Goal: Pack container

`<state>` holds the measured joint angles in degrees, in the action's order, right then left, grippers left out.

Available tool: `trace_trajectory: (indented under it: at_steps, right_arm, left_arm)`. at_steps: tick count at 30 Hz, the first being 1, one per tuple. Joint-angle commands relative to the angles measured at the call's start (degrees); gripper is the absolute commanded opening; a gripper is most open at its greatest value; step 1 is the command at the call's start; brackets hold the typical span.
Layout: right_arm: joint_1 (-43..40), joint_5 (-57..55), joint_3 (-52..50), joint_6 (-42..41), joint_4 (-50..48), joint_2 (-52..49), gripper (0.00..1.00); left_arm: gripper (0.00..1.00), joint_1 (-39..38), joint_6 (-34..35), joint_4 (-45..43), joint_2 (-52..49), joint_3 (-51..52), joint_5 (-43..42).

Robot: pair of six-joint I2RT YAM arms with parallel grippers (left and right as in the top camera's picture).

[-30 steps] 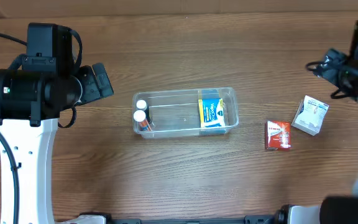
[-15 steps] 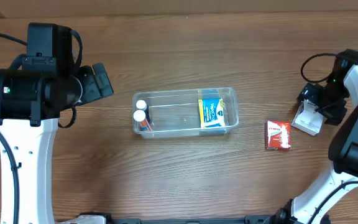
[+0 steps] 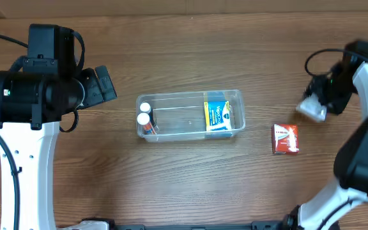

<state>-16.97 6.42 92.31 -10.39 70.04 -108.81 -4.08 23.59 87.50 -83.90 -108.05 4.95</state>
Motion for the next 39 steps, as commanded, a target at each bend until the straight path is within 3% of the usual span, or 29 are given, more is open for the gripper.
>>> trace_trajectory:
  at_steps: [1, 7, 11, 15, 20, 30, 33, 34, 39]
  right_arm:
    - [9.68, 2.25, 3.08, 1.53, 1.7, 15.32, 0.71]
    - [32.92, 1.81, 2.95, -2.16, 2.4, 23.54, 0.67]
    - [45.16, -2.99, 1.03, -9.35, -0.85, 20.7, 0.67]
    - [52.15, -3.34, 0.92, -15.72, -4.52, 13.29, 0.67]
    - [55.21, -3.37, 0.92, -19.93, -7.67, 3.87, 0.68]
    - [55.15, -3.41, 0.9, -20.33, -8.13, -8.15, 0.68]
    - [55.15, -5.01, 0.9, -20.31, -8.46, -8.96, 0.84]
    - [55.12, -6.4, 1.25, -20.33, -8.02, -8.7, 0.99]
    - [53.16, -13.2, 9.46, -20.31, 0.35, -0.92, 1.0]
  left_arm:
    - [1.0, 0.22, -1.33, -0.11, -0.11, -0.74, -0.09]
    - [1.0, 0.22, -1.31, -0.31, -0.11, -0.74, -0.09]
    - [1.0, 0.22, -1.33, -0.31, -0.11, -0.74, -0.09]
    - [1.0, 0.22, -1.31, -0.28, -0.11, -0.74, -0.11]
    - [1.0, 0.22, -1.33, 0.04, -0.11, -0.74, -0.07]
    - [1.0, 0.22, -1.79, 0.22, -0.11, -0.74, -0.02]
    - [1.0, 0.22, -1.81, 0.33, -0.11, -0.74, 0.0]
    - [1.0, 0.22, -2.03, 0.33, -0.11, -0.74, 0.02]
    - [1.0, 0.22, -2.43, 0.59, -0.11, -0.74, 0.15]
